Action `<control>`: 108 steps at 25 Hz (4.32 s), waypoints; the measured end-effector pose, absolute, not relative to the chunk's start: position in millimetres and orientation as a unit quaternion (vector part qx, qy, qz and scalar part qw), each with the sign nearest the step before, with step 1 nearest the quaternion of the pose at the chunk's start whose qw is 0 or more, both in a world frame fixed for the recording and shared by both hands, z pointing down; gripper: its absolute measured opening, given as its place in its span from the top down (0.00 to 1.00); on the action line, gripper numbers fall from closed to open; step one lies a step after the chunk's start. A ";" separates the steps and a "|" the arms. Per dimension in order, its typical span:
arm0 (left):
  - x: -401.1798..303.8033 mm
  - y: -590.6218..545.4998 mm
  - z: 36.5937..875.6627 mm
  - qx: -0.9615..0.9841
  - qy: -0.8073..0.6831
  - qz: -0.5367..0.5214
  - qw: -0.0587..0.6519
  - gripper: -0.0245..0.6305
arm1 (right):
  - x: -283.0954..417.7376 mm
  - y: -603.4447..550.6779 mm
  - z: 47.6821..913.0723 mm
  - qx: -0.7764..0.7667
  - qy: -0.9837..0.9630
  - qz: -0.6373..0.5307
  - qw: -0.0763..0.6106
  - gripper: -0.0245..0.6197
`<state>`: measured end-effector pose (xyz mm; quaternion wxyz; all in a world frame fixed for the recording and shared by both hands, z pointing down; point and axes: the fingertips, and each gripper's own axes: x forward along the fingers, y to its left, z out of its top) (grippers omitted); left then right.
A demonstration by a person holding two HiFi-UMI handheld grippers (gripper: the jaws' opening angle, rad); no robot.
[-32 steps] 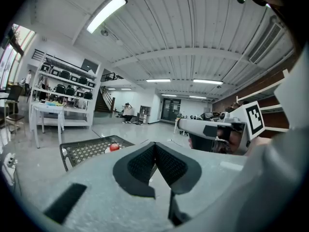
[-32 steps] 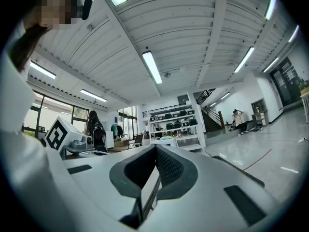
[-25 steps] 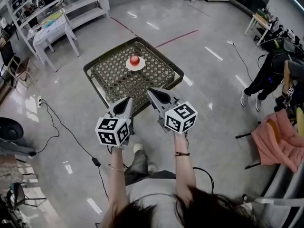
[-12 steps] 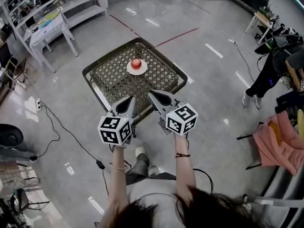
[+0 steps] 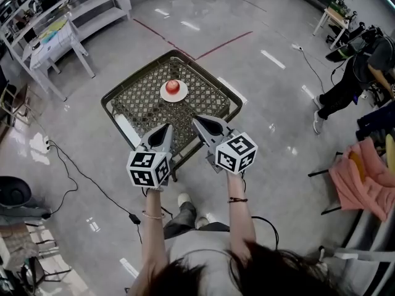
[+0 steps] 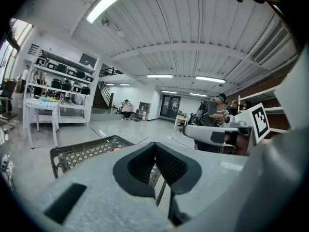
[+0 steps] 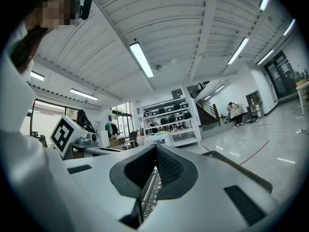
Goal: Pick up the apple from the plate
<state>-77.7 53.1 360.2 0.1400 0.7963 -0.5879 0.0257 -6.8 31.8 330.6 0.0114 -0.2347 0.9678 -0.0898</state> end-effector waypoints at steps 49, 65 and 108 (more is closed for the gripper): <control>-133.8 -87.7 382.2 0.793 -0.591 0.016 0.146 0.95 | -61.5 -124.0 374.6 -0.221 0.965 -0.137 -0.041 0.95; -144.6 -139.9 413.4 0.773 -0.606 0.021 0.189 0.95 | -77.6 -185.7 395.5 -0.183 0.969 -0.154 -0.064 0.95; -185.7 -247.3 567.7 0.787 -0.549 0.118 0.255 0.86 | -118.6 -265.6 543.0 -0.197 0.946 -0.227 -0.121 0.95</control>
